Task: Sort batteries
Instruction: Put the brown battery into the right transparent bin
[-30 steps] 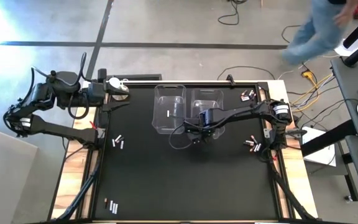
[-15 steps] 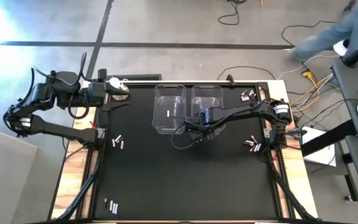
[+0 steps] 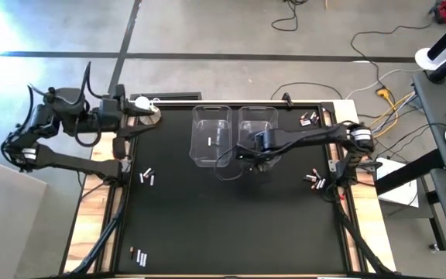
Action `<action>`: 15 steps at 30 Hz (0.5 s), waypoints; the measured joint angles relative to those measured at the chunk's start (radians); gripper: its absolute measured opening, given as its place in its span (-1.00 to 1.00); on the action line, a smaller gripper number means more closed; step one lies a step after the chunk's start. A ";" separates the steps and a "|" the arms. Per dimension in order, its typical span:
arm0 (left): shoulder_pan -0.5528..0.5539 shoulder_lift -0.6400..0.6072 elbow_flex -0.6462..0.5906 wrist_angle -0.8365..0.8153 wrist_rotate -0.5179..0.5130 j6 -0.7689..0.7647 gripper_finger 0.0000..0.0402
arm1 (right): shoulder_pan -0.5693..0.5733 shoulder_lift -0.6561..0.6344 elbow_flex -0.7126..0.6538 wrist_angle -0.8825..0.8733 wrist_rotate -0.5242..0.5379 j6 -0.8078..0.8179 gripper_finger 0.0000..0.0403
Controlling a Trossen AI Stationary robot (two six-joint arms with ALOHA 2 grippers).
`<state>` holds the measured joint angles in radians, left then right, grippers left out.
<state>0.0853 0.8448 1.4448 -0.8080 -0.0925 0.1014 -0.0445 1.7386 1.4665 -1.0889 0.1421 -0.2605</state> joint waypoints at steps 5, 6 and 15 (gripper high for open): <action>0.000 -0.004 -0.001 -0.075 -0.001 -0.017 -0.09 | 0.051 -0.146 0.046 -0.013 -0.038 0.217 -0.02; 0.000 -0.001 -0.001 -0.087 -0.001 -0.017 -0.08 | 0.059 -0.177 0.046 -0.029 -0.040 0.285 -0.01; 0.000 0.058 -0.038 -0.015 -0.014 0.085 -0.08 | 0.198 -0.410 -0.102 -0.312 -0.052 0.771 0.02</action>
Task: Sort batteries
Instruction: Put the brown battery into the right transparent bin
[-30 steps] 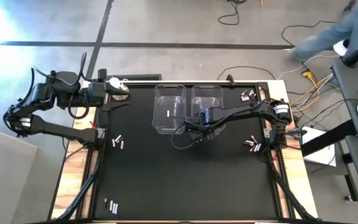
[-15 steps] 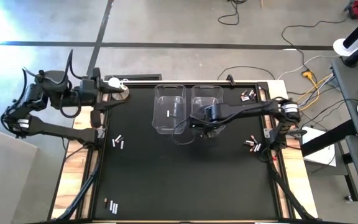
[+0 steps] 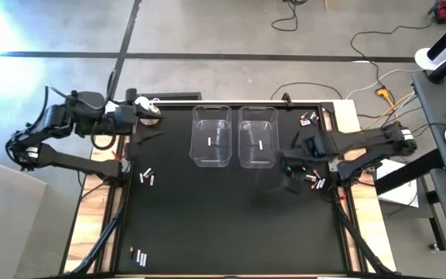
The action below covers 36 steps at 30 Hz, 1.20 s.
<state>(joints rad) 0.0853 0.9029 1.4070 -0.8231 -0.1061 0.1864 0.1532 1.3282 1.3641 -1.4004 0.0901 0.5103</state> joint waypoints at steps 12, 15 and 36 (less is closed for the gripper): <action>0.000 0.044 -0.110 -0.015 -0.079 -0.070 -0.08 | 0.072 -0.084 -0.416 0.178 -0.109 0.083 -0.26; 0.000 0.038 -0.168 -0.016 -0.094 -0.143 -0.08 | 0.071 -0.084 -0.483 0.219 -0.117 0.075 -0.31; 0.000 0.036 -0.469 0.055 -0.147 -0.516 -0.08 | 0.007 -0.084 -0.695 0.391 -0.090 -0.139 -0.54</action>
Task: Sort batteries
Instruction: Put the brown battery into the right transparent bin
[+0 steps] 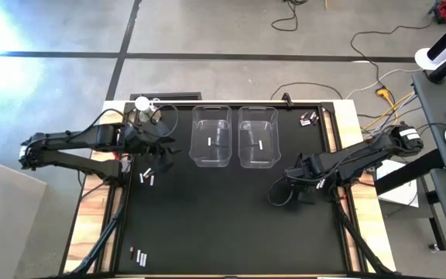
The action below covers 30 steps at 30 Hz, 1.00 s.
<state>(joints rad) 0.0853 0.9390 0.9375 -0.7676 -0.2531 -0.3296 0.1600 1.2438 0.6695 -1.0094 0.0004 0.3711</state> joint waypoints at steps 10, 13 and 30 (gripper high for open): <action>0.000 -0.003 -0.029 0.015 0.000 -0.008 -0.08 | -0.113 0.002 -0.014 0.015 0.026 0.017 -0.47; 0.000 -0.006 -0.029 0.015 0.000 0.008 -0.08 | -0.133 0.002 -0.008 -0.005 0.025 0.012 -0.42; 0.000 -0.036 -0.029 0.007 0.000 0.040 -0.08 | -0.152 0.158 -0.037 0.053 -0.051 0.037 -0.47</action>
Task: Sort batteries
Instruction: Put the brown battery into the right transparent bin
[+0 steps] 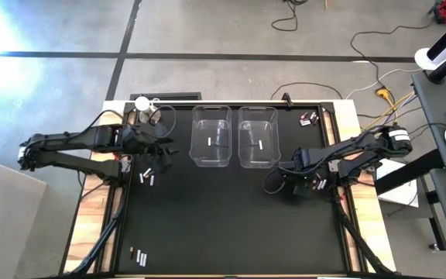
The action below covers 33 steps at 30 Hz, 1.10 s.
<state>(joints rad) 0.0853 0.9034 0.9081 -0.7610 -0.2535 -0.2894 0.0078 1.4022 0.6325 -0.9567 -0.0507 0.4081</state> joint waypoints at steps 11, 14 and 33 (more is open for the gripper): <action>0.000 -0.048 0.000 -0.012 -0.001 -0.003 -0.08 | 0.024 -0.007 -0.005 0.029 -0.047 -0.053 -0.73; 0.000 -0.069 0.000 0.013 0.000 -0.006 -0.08 | 0.029 -0.007 -0.011 0.034 -0.047 -0.061 -0.78; 0.000 -0.315 0.000 0.136 0.001 0.015 -0.08 | 0.070 -0.092 0.252 -0.058 -0.163 -0.065 -0.77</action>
<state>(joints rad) 0.0853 0.5889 0.9081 -0.6248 -0.2527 -0.2741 0.0777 1.3104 0.8849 -1.0142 -0.2139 0.3428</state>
